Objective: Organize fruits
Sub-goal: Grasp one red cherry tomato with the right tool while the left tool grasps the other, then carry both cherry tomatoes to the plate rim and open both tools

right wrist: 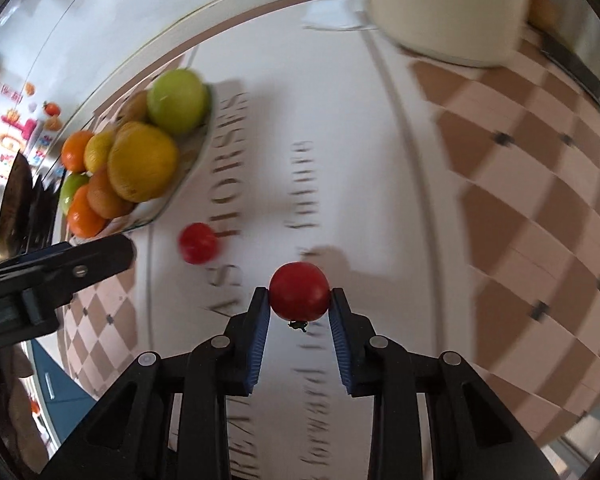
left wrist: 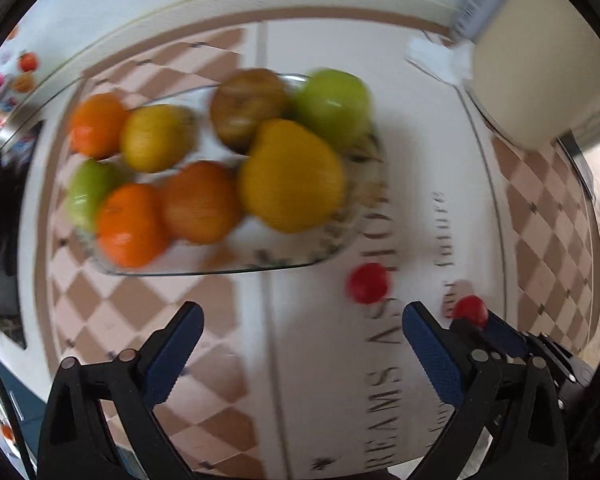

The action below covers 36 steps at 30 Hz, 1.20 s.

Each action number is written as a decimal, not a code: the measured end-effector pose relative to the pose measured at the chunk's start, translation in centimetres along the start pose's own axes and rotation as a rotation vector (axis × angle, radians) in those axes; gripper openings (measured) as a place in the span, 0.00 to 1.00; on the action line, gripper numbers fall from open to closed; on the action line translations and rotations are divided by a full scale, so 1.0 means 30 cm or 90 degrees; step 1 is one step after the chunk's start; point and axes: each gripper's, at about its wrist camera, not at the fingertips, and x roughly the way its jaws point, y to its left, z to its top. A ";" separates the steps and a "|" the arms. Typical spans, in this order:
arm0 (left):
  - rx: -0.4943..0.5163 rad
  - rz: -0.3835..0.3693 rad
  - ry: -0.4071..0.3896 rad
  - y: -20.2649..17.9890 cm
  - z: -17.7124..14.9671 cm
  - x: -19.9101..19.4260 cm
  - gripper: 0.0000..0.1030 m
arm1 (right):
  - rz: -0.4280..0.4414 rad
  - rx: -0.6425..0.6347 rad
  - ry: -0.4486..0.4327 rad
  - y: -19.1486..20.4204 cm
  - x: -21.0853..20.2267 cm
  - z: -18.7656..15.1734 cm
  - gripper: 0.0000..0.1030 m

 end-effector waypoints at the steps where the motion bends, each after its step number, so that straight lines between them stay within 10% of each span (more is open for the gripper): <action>1: 0.009 -0.004 0.006 -0.024 0.006 0.017 0.92 | -0.004 0.009 0.000 -0.021 -0.007 -0.002 0.32; 24: 0.077 -0.005 0.051 -0.229 0.092 0.171 0.27 | -0.038 0.072 -0.043 -0.122 -0.077 0.023 0.32; 36: 0.086 -0.050 0.024 -0.151 0.004 0.062 0.27 | -0.021 0.067 -0.063 -0.074 -0.141 0.026 0.32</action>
